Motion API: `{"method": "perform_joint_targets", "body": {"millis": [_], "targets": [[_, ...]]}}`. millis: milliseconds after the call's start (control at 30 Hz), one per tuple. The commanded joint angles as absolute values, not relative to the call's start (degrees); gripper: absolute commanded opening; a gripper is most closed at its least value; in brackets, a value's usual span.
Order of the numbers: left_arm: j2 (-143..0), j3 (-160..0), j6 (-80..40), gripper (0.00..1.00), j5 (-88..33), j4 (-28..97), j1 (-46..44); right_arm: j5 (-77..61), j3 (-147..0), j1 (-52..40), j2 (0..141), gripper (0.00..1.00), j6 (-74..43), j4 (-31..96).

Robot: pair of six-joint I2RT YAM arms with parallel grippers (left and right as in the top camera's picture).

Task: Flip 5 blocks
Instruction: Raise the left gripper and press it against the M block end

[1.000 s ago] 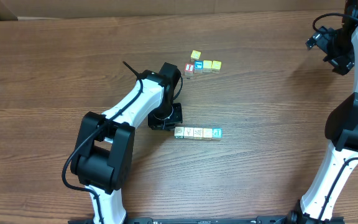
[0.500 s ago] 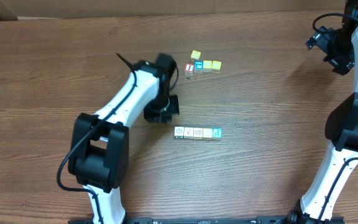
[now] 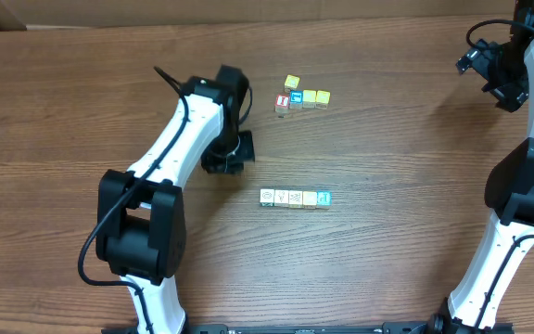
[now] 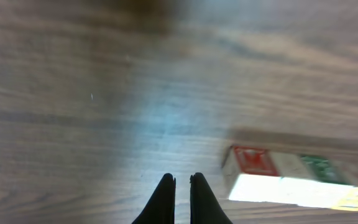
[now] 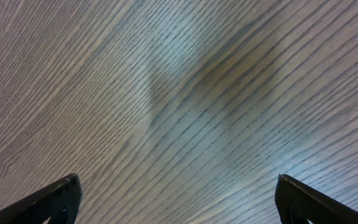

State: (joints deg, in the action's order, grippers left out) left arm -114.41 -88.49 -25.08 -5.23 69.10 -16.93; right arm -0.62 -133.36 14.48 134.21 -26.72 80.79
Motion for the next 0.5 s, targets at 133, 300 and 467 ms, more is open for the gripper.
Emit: {"method": "perform_joint_targets", "body": {"millis": [133,300,467], "targets": [[-114.7,-80.1,-24.0,0.04,-8.2,65.3,-18.9,-0.4,-134.1,14.3,132.1,1.0,-27.0,80.6],[-114.7,-77.5,-24.0,0.04,-13.8,61.4,-19.3,-3.2,-134.1,14.3,132.1,1.0,-27.0,81.4],[-114.7,-77.5,-24.0,0.04,-15.1,60.2,-19.3,-7.8,-134.1,14.3,132.1,1.0,-27.1,86.6]]}}
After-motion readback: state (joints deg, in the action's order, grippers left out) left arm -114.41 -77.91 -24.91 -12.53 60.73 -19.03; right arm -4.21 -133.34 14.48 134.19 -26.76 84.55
